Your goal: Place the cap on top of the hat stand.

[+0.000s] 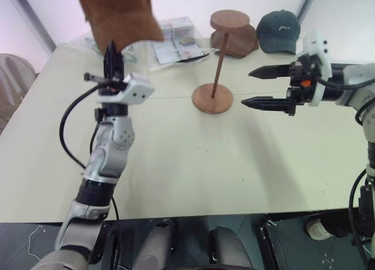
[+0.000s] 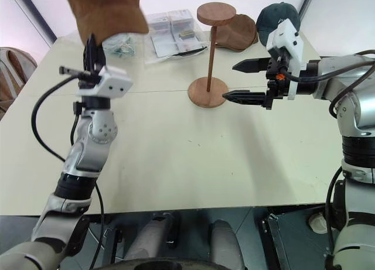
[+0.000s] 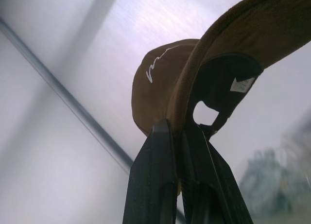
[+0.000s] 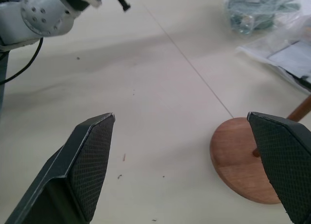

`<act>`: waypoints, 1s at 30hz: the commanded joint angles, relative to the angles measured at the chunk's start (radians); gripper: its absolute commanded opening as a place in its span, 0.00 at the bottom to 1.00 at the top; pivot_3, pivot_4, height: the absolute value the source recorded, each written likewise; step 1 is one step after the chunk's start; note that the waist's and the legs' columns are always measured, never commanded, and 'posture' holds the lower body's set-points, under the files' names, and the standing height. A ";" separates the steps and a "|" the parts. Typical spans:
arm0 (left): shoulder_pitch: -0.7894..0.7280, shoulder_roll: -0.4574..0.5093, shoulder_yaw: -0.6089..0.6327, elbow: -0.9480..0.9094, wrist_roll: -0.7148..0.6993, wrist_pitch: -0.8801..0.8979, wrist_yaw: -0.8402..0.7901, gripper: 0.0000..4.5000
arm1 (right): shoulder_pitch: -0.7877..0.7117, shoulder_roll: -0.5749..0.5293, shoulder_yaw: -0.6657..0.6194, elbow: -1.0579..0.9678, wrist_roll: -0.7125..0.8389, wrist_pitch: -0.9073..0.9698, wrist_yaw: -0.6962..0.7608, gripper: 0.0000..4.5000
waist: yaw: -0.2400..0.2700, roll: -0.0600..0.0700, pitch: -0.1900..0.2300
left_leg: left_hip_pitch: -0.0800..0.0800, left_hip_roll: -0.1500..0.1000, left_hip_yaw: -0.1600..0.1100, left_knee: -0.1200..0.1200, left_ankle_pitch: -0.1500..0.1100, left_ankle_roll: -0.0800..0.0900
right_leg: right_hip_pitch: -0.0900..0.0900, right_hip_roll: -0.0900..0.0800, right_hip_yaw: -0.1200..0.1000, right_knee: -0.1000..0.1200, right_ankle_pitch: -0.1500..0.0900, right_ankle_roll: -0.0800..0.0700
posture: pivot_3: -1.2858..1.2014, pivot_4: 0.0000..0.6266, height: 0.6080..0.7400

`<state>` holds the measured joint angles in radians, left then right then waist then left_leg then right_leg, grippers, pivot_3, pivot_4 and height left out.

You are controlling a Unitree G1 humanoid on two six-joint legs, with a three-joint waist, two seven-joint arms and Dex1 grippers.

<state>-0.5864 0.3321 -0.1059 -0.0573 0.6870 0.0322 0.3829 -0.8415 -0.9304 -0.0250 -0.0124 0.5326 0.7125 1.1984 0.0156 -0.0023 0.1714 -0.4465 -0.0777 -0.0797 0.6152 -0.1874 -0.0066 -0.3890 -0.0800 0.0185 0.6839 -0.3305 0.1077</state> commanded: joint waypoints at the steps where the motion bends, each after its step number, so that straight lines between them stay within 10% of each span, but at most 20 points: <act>1: -0.081 -0.031 -0.026 -0.007 0.017 -0.018 -0.002 0.01 | -0.024 -0.036 -0.056 -0.005 -0.002 -0.019 -0.003 1.00 | -0.001 0.000 0.000 | 0.000 0.000 0.000 0.000 0.000 0.000 | 0.000 0.000 0.000 0.000 0.000 0.000 | 0.52 0.24 1.00; 30: -0.186 -0.187 -0.263 0.299 0.084 -0.307 0.066 0.01 | 0.078 -0.062 -0.126 -0.076 0.036 -0.005 -0.055 1.00 | -0.001 -0.001 0.001 | 0.000 0.000 0.001 0.000 0.000 0.000 | 0.000 0.001 0.001 0.001 0.000 0.000 | 0.52 0.24 1.00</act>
<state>-0.7812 0.1467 -0.3520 0.2403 0.7544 -0.2521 0.4213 -0.7542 -0.9759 -0.1098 -0.0546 0.5548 0.7140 1.1456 0.0144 -0.0032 0.1720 -0.4463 -0.0776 -0.0789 0.6155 -0.1873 -0.0062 -0.3890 -0.0792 0.0190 0.6846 -0.3304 0.1079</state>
